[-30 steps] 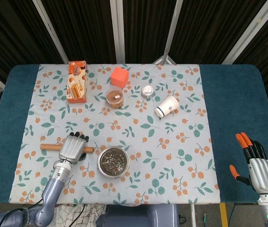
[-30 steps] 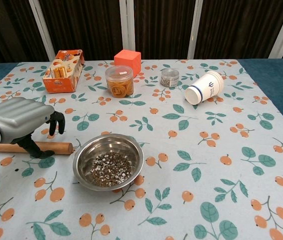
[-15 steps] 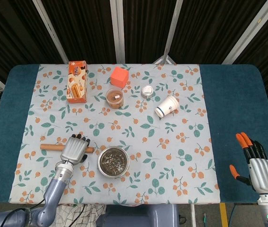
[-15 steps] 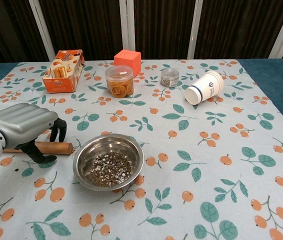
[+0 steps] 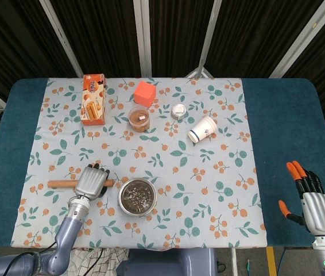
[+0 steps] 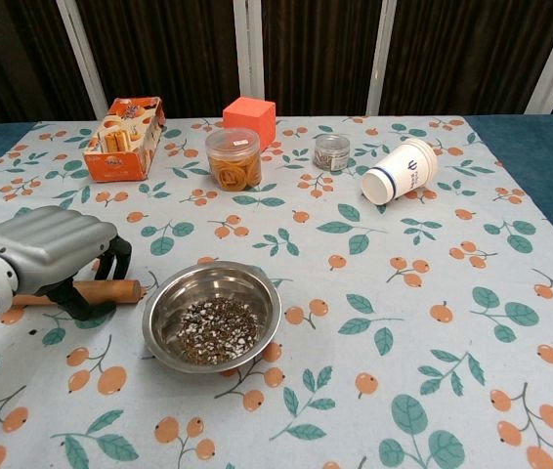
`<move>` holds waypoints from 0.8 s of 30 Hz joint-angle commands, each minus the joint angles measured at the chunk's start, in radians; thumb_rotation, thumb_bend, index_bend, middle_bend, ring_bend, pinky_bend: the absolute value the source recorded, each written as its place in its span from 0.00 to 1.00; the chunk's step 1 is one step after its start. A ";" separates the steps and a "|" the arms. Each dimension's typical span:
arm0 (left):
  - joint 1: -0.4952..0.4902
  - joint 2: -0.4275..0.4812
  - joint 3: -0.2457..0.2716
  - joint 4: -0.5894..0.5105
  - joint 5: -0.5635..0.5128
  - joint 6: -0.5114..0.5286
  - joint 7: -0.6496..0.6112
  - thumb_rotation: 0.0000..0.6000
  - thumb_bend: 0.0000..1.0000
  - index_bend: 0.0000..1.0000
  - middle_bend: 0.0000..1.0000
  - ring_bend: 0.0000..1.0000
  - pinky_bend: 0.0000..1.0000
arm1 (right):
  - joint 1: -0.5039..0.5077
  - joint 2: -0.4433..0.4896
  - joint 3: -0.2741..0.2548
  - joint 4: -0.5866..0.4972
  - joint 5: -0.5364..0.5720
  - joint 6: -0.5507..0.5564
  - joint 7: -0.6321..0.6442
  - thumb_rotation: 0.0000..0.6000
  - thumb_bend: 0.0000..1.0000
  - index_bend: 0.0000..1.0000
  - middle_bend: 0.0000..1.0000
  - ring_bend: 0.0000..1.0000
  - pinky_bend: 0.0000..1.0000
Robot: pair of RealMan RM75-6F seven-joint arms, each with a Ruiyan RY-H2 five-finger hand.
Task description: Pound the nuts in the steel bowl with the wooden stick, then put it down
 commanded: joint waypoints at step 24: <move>0.011 0.129 -0.024 -0.134 0.191 0.081 -0.243 1.00 0.84 0.68 0.78 0.61 0.69 | -0.002 -0.003 0.000 -0.003 0.004 0.001 -0.017 1.00 0.37 0.00 0.00 0.00 0.00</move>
